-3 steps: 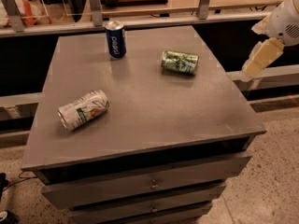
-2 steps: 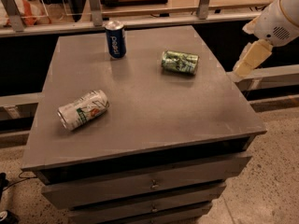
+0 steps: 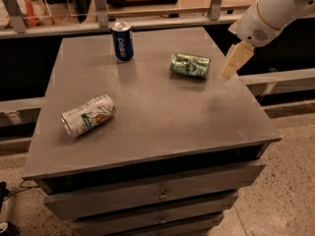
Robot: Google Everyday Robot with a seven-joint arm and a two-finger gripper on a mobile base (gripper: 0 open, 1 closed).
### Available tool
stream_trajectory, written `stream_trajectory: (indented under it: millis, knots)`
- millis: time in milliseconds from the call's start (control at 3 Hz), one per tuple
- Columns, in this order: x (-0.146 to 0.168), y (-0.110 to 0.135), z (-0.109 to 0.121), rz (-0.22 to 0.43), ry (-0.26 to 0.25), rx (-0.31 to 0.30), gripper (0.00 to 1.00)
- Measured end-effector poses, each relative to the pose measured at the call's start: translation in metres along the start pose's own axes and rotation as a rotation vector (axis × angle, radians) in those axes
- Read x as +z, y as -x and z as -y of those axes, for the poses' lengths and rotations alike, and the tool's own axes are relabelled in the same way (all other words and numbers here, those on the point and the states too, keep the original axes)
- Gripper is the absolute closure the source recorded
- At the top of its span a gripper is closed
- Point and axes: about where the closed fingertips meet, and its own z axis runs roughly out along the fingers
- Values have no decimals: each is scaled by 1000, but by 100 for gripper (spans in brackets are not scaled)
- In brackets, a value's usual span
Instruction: Move green can near pepsi can
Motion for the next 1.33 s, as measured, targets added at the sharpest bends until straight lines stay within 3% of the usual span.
stream_trajectory:
  millis: [667,1333]
  knots:
    - [46,22,31,35,-1,24,0]
    - [80,19,39,49,33,77,0]
